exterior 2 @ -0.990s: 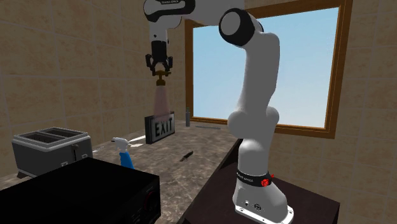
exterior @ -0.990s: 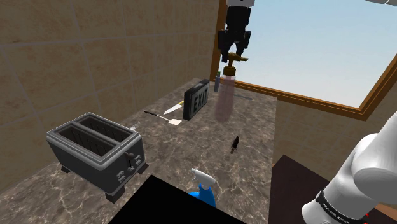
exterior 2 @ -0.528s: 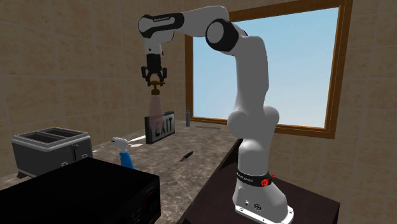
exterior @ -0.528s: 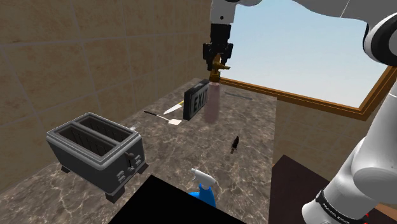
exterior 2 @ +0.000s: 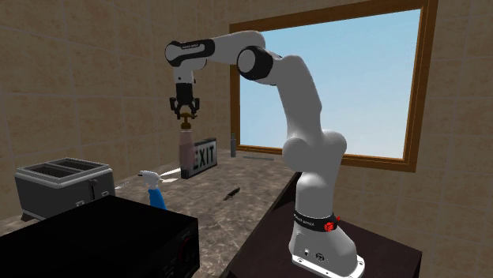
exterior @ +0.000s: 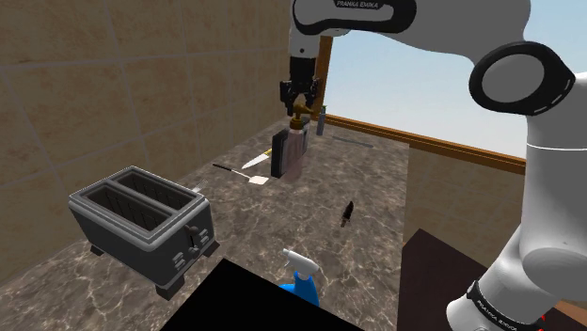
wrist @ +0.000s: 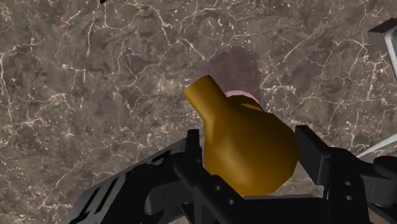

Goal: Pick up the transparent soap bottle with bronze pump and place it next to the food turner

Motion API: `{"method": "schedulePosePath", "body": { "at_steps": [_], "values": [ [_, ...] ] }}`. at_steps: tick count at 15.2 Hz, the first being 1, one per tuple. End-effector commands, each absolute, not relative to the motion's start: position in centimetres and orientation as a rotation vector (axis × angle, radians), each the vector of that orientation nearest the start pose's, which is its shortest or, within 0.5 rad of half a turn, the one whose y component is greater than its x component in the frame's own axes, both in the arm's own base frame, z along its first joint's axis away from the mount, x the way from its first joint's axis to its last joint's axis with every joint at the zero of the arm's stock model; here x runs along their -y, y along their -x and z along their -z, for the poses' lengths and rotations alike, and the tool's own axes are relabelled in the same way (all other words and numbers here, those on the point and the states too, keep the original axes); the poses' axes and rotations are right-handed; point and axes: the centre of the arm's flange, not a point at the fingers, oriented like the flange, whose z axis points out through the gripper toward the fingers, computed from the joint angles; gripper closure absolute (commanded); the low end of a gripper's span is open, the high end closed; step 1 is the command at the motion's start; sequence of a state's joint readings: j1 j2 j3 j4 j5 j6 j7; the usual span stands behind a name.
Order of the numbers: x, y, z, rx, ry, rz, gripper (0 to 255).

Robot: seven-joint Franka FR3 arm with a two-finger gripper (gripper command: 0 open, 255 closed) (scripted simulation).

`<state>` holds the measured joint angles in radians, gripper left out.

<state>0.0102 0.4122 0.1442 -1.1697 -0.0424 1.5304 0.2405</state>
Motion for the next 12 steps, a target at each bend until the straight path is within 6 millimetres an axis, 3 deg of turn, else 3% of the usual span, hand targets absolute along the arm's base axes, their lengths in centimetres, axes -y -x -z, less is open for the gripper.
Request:
{"method": "schedulePosePath", "body": {
  "at_steps": [1,2,12],
  "values": [
    [-7.5,-68.6,-54.6,-0.153,3.131,-0.076,255],
    [-7.4,-69.7,-53.8,-0.153,3.131,-0.076,255],
    [-7.4,-69.7,-48.6,-0.153,3.131,-0.076,255]
  ]
}}
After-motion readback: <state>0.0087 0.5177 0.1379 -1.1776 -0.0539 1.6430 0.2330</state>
